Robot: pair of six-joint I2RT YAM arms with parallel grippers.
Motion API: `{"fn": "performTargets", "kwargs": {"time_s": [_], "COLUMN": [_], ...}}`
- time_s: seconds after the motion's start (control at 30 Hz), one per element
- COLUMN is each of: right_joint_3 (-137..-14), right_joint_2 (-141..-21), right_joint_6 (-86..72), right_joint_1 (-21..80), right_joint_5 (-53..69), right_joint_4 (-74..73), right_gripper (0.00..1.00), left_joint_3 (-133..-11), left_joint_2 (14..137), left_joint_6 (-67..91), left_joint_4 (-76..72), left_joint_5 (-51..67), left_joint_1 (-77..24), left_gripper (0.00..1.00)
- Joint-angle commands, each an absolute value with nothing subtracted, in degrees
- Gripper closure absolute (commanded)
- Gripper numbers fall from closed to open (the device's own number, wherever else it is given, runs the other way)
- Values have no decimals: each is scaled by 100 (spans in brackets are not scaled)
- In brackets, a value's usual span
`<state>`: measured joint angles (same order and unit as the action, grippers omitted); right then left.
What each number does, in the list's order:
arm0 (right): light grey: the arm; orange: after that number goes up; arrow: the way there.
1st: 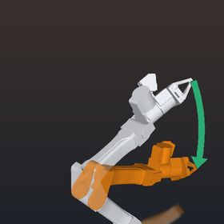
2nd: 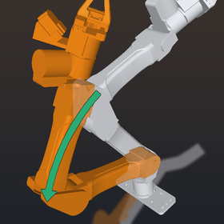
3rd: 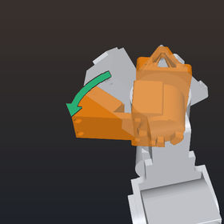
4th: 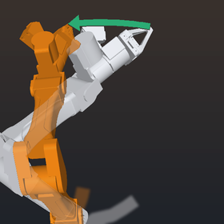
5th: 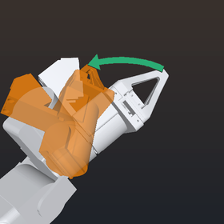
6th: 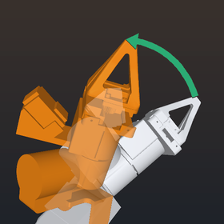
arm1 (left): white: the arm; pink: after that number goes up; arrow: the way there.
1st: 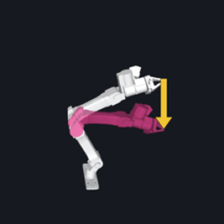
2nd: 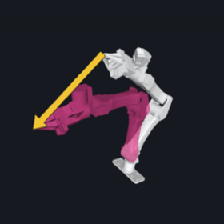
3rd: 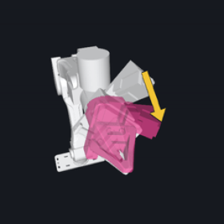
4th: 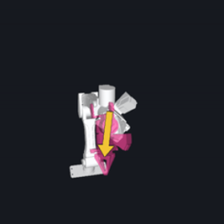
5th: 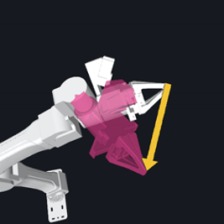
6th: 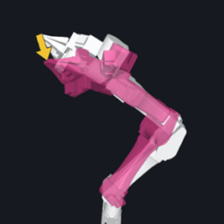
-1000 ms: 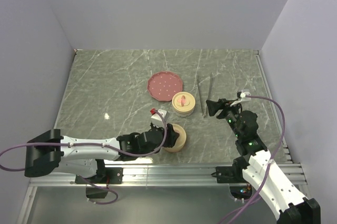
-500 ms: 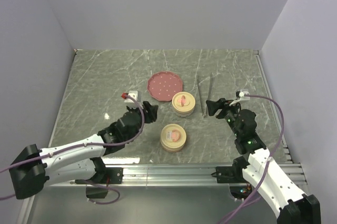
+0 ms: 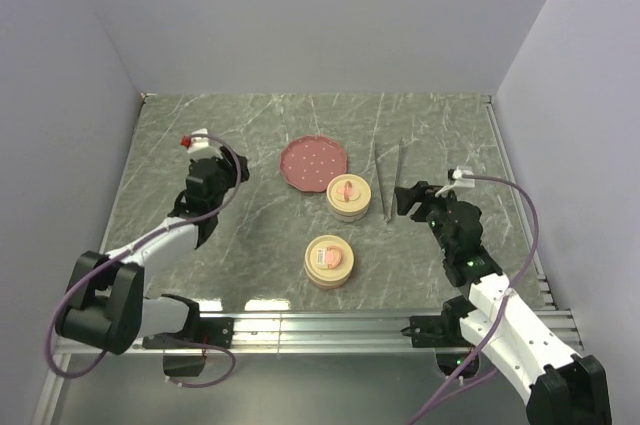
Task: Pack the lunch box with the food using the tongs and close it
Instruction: Put the lid back on the lunch box
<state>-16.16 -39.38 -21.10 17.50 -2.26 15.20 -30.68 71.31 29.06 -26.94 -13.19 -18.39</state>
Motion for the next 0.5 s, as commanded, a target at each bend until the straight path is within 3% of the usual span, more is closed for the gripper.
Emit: {"fn": "performTargets", "kwargs": {"time_s": [0.0, 0.27, 0.47], "right_joint_3": [-2091, -2645, -2760], "right_joint_2": [-3937, -4201, -4438], "right_joint_6": [-2004, -1749, -1661], "right_joint_1": [1767, 1767, 1749], "right_joint_5": [-658, -1089, -1301], "right_joint_4": [1644, 1512, 1485], "right_gripper": [24, 24, 23], "left_joint_3": [-3506, -3455, -3235], "left_joint_2": [7286, 6962, 6671], "left_joint_6": [2742, 2786, 2812], "left_joint_4": [-3164, -2962, -3050], "left_joint_5": [-835, -1107, -1064], "left_joint_1": [-1363, -1064, -1072], "left_gripper": [41, 26, 22]}}
